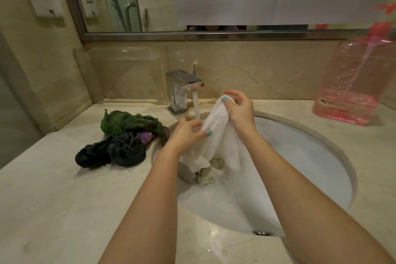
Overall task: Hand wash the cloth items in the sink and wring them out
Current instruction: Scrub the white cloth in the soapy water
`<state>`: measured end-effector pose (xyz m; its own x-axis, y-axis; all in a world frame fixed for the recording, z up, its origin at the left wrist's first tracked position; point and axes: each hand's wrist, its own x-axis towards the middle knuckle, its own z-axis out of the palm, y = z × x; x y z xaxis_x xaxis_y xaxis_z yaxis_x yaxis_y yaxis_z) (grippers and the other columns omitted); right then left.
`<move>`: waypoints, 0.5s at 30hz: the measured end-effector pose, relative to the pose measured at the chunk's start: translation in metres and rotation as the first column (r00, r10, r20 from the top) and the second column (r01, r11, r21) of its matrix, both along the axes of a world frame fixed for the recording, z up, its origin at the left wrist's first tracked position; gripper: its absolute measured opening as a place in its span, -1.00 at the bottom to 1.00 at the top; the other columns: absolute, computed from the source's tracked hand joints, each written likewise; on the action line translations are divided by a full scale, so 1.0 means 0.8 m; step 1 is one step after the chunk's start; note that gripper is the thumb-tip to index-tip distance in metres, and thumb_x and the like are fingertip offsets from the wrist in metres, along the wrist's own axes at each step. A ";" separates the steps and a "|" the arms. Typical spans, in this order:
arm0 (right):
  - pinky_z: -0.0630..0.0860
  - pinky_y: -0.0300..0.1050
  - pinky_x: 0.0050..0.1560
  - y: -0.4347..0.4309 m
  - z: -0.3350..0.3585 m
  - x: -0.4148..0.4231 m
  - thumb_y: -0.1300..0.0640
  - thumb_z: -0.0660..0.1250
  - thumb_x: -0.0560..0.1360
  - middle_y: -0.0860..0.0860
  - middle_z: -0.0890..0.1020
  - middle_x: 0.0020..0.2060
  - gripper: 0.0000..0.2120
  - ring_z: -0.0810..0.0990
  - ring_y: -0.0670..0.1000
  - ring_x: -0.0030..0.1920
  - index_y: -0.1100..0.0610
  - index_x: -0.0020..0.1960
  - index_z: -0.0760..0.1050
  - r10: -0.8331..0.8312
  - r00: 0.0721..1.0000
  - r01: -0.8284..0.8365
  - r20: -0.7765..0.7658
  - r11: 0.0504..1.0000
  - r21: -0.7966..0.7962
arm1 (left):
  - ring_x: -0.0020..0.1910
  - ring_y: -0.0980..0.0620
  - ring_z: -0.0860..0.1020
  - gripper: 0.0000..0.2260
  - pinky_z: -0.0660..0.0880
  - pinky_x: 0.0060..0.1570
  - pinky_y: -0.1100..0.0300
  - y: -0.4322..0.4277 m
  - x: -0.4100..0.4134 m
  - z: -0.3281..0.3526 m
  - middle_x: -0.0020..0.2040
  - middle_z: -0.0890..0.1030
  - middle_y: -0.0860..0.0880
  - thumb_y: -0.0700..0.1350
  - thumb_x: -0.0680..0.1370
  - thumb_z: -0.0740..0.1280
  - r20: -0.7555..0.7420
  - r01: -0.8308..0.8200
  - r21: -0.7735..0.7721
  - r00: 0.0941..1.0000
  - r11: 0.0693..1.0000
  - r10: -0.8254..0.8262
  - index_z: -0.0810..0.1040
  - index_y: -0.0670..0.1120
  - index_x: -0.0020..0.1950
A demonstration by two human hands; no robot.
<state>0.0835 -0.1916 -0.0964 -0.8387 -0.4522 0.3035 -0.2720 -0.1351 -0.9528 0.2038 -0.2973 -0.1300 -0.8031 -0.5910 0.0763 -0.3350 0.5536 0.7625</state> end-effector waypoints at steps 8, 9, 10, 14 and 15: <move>0.29 -0.20 -0.25 -0.002 -0.019 0.000 0.06 0.12 0.66 0.00 0.44 -0.21 -0.80 0.37 -0.07 -0.25 0.10 -0.11 0.36 -0.039 0.997 0.050 -0.062 0.982 0.184 | -0.17 0.03 0.46 -0.73 0.39 -0.13 0.18 0.004 0.007 0.010 -0.18 0.49 -0.01 0.02 0.66 0.20 -0.388 -0.001 0.215 0.918 0.977 0.086 0.52 -0.16 -0.05; 0.27 -0.22 -0.29 -0.006 -0.018 0.005 0.06 0.08 0.67 -0.03 0.39 -0.26 -0.79 0.33 -0.09 -0.29 0.10 -0.10 0.33 -0.006 0.999 0.013 -0.039 0.983 0.183 | -0.19 0.05 0.45 -0.74 0.39 -0.16 0.21 0.004 0.004 0.011 -0.19 0.47 0.00 0.02 0.66 0.18 -0.413 -0.030 0.238 0.902 0.971 0.129 0.48 -0.12 -0.09; 0.26 -0.23 -0.31 -0.009 -0.017 0.012 0.07 0.05 0.68 -0.04 0.36 -0.29 -0.80 0.31 -0.10 -0.31 0.10 -0.09 0.31 0.031 0.999 -0.028 -0.014 0.983 0.183 | -0.21 0.07 0.43 -0.75 0.39 -0.21 0.26 0.004 0.002 0.012 -0.20 0.45 0.00 0.01 0.67 0.15 -0.430 -0.066 0.266 0.885 0.962 0.180 0.44 -0.10 -0.11; 0.31 -0.30 -0.38 -0.025 -0.018 0.041 0.09 0.03 0.69 -0.04 0.38 -0.25 -0.85 0.33 -0.11 -0.31 0.14 0.07 0.31 0.172 0.984 -0.177 0.042 0.955 0.239 | -0.33 0.13 0.32 -0.78 0.29 -0.45 0.44 0.003 -0.007 0.014 -0.27 0.36 0.02 -0.09 0.70 0.08 -0.460 -0.192 0.361 0.814 0.912 0.354 0.35 -0.10 -0.12; 0.33 -0.30 -0.37 -0.028 -0.017 0.049 0.10 0.05 0.68 -0.03 0.41 -0.23 -0.85 0.36 -0.10 -0.30 0.15 0.10 0.34 0.193 0.980 -0.198 0.045 0.948 0.251 | -0.33 0.13 0.33 -0.78 0.30 -0.42 0.40 0.004 -0.009 0.013 -0.27 0.37 0.01 -0.10 0.70 0.08 -0.467 -0.192 0.378 0.806 0.906 0.365 0.35 -0.09 -0.13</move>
<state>0.1228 -0.2142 -0.1100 -0.7310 -0.6673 0.1428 -0.2457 0.0622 -0.9673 0.1965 -0.2944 -0.1194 -0.4910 -0.8449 0.2122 0.0516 0.2150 0.9753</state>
